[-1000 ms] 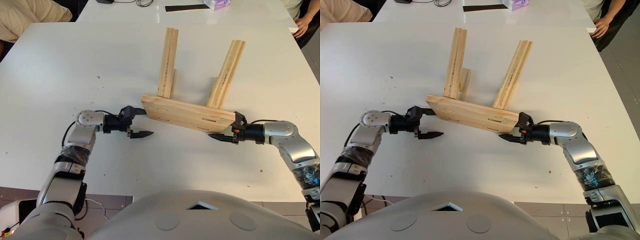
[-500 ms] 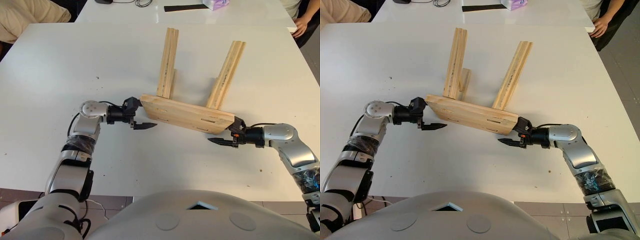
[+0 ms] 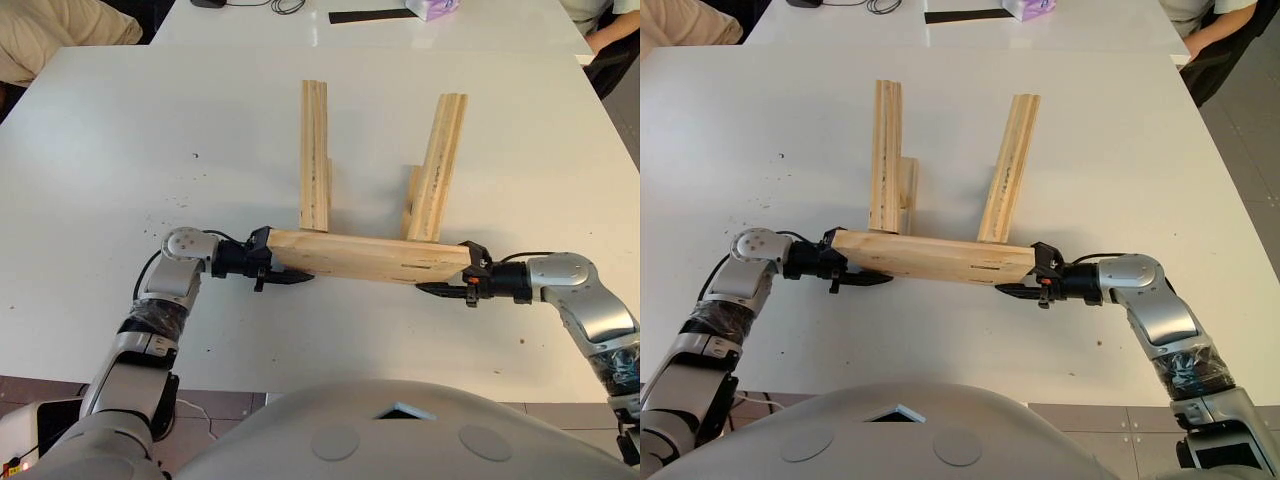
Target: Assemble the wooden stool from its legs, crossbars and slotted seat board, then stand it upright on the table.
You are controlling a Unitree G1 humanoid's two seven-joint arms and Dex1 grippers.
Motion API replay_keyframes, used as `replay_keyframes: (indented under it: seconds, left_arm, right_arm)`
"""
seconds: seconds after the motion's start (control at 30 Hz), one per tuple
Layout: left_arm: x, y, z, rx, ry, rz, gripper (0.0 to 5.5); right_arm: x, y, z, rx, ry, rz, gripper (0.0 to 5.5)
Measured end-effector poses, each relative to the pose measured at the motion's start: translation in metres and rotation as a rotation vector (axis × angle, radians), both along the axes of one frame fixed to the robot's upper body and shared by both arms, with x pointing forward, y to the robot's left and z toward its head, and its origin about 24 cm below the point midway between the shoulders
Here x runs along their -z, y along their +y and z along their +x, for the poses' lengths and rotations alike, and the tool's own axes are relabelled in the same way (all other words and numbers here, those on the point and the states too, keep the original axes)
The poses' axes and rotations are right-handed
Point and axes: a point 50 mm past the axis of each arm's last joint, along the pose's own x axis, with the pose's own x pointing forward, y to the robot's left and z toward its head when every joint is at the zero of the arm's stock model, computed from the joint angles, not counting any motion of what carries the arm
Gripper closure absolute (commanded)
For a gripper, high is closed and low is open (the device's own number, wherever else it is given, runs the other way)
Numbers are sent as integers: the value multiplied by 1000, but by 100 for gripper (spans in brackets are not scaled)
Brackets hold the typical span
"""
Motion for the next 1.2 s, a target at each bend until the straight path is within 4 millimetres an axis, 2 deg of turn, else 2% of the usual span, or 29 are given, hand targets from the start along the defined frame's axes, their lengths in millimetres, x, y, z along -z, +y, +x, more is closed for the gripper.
replay_keyframes:
  seconds: [0.2,0.3,0.5,0.67,0.83,1.0,1.07,1.2]
  left_arm:
    - [-16,0,-11,-12,23,-9,383]
    - [-27,1,-23,-40,58,-4,383]
    - [-73,2,-44,-83,141,-59,383]
    - [-88,6,-50,-95,320,-131,383]
    - [-115,11,-50,-98,507,-240,383]
    - [-161,6,-37,9,779,-285,383]
    - [-181,6,-29,40,859,-246,383]
    - [-207,14,-18,23,1059,-131,383]
  right_arm:
    - [-11,0,-8,14,31,20,396]
    - [-19,0,-16,32,71,30,396]
    - [-68,-6,-28,84,236,101,396]
    - [-92,-10,-31,86,359,198,396]
    - [-115,-15,-30,73,537,348,396]
    - [-156,-28,-33,5,860,435,396]
    - [-170,-27,-29,-4,898,448,396]
    - [-182,-18,-20,-18,895,454,396]
